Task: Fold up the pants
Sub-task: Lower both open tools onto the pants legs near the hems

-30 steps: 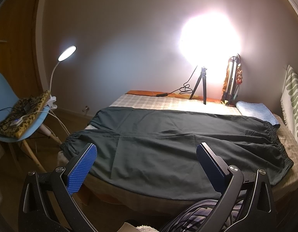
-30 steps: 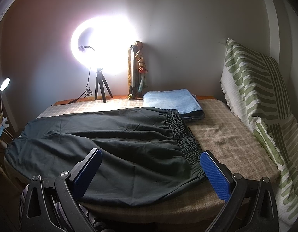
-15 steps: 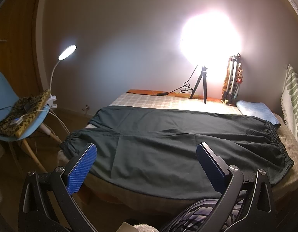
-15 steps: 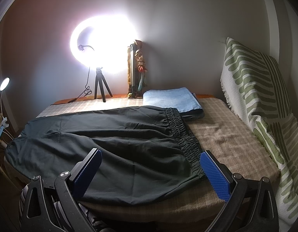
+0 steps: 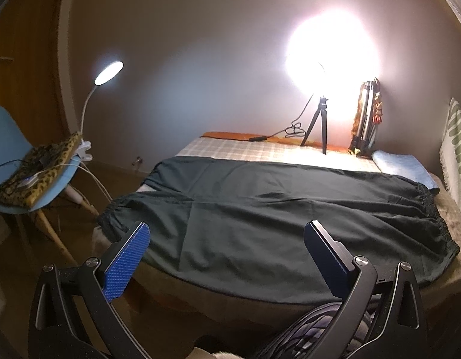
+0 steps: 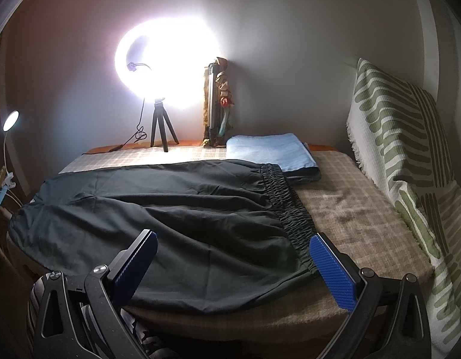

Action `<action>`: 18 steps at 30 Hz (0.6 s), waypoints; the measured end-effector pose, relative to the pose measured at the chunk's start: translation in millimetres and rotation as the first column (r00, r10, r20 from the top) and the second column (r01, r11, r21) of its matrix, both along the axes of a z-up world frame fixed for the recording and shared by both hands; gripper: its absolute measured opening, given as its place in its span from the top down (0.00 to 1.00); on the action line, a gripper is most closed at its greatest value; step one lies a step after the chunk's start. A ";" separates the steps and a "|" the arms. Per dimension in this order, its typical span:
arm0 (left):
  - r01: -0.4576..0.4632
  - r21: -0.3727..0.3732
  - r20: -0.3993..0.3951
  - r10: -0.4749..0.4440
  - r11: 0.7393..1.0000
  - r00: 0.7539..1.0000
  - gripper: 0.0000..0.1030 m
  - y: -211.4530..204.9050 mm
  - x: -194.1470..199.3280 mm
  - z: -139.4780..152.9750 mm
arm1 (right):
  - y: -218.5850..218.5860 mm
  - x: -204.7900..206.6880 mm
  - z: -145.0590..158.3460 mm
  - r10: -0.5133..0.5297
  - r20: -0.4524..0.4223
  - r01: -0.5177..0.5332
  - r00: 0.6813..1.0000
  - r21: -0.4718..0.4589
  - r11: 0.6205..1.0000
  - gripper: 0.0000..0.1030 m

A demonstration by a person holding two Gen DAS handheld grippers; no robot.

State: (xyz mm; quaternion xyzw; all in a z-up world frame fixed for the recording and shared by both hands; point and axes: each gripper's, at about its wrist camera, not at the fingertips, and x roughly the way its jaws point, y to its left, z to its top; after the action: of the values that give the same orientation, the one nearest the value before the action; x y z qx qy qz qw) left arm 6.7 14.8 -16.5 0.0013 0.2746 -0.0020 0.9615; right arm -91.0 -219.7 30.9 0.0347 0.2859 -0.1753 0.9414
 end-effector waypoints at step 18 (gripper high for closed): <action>-0.121 -0.070 -0.039 0.119 0.990 0.992 0.11 117.5 0.2 -3.2 | 17.9 17.6 38.5 0.185 0.039 -0.181 0.982 -0.098 0.979 0.00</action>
State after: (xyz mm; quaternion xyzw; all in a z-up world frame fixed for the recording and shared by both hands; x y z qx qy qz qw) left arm 6.9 132.3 -19.7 -0.0499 0.2906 0.0460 0.9544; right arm -73.5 -201.8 69.4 -0.0318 0.2569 -0.1004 0.9607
